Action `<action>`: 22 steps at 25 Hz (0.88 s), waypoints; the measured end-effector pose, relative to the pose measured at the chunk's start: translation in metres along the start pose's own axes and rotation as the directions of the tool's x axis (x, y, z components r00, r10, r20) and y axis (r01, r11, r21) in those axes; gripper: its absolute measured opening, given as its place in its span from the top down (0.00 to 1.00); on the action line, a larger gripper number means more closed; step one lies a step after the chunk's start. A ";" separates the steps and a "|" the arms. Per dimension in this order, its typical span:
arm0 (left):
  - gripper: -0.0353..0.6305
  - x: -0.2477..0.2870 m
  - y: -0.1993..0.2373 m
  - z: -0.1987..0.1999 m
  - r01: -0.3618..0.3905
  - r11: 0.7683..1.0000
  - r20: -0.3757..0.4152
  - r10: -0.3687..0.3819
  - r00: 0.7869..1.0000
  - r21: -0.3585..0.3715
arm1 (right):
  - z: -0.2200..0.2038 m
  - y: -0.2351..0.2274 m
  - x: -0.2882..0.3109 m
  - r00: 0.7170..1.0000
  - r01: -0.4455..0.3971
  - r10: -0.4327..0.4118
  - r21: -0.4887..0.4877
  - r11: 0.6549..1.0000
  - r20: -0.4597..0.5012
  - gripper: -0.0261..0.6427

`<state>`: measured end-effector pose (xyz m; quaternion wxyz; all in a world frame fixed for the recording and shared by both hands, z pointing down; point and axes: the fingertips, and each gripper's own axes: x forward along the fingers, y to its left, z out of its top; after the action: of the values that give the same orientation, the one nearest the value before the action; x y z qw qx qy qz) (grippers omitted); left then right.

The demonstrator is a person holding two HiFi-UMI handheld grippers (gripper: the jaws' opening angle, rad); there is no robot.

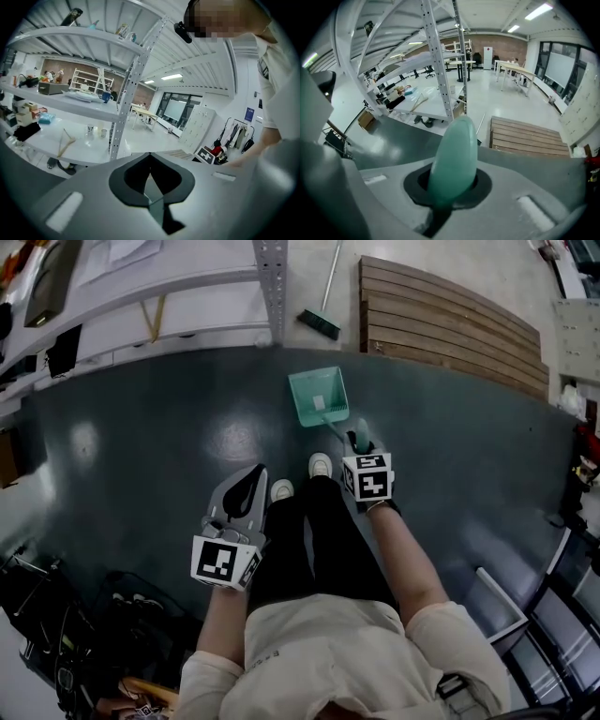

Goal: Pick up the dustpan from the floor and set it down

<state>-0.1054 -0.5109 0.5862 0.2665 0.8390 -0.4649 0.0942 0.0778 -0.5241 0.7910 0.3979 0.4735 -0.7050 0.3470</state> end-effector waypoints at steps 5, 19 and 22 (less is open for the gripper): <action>0.92 -0.033 0.006 -0.006 -0.005 1.000 -0.011 0.005 1.000 -0.015 | -0.003 0.001 -0.036 1.000 0.024 -0.023 0.073 0.997 -0.017 0.96; 0.92 -0.147 -0.049 0.037 0.070 0.992 0.080 -0.078 0.994 0.101 | -0.025 0.045 -0.252 0.986 0.063 -0.079 0.106 0.992 0.149 0.97; 0.92 -0.174 -0.074 0.032 0.071 0.992 0.110 -0.082 0.991 0.103 | -0.048 0.048 -0.284 0.982 0.059 -0.076 0.101 0.993 0.172 0.97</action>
<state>-0.1426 -0.3693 0.4619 0.2008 0.8725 -0.4416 0.0588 0.1107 -0.3567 0.5543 0.3227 0.5443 -0.7036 0.3233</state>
